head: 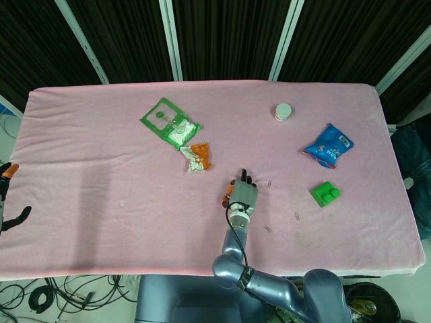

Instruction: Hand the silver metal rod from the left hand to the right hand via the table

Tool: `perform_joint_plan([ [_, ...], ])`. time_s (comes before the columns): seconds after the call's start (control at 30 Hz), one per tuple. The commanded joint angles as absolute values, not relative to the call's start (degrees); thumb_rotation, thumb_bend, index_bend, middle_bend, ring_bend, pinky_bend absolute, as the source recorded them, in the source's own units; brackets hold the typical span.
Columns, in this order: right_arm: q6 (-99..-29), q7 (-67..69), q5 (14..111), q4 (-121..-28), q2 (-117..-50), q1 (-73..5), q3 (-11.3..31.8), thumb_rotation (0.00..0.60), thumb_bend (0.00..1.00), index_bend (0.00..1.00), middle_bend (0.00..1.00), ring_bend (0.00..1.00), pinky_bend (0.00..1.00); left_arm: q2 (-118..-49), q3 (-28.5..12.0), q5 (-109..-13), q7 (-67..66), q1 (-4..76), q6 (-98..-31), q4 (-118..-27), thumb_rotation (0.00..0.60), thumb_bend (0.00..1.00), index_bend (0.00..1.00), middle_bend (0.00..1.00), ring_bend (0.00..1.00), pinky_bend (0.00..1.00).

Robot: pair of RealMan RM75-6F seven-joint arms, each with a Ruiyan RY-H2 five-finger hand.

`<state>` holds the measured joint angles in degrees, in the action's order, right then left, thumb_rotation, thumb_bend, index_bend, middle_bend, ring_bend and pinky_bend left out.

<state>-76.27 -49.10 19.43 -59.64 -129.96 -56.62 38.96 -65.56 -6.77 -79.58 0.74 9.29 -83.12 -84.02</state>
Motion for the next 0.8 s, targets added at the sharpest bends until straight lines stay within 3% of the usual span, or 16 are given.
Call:
perform_joint_plan([
  [0.03,-76.1,-49.4,19.3,-59.6,-130.0,-56.4,39.0,0.600,0.28,0.56,0.02,0.09,0.21,-65.6,-6.8,-79.6,0.7,9.3,-83.2,-84.0,0.600,0.24,0.11,0.06,0.00,0.00],
  [0.8,-77.6,-51.6,19.6,-69.8,-125.2,-52.7,38.6,0.600,0.35,0.59,0.02,0.09,0.21,-65.7,-6.8,-79.8,0.4,9.2,-83.1,-84.2,0.600,0.24,0.12,0.06,0.00,0.00],
])
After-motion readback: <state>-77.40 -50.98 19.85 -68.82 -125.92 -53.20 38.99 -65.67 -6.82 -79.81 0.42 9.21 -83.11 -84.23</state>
